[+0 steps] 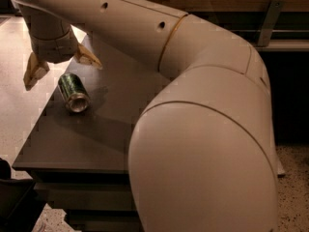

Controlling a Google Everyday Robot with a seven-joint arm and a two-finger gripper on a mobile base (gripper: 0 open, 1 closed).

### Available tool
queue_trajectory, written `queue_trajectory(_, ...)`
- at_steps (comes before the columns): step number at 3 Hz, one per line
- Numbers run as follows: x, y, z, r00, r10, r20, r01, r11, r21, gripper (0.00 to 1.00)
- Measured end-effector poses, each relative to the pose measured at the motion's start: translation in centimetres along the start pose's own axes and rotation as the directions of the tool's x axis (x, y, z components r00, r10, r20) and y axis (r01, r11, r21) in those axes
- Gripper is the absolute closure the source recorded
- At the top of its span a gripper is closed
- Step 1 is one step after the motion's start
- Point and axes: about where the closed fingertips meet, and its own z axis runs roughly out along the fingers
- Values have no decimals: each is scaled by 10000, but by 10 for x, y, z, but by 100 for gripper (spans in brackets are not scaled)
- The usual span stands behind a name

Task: Place green can upright

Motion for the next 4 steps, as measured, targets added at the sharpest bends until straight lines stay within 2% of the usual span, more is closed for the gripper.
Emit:
queue_trajectory(2,-1,-10,9,9975,-703,-12,701,9960,-553,0)
queue_trajectory(4,-5,-6,24,9909,-1218,-570,1175,9904,-733,0)
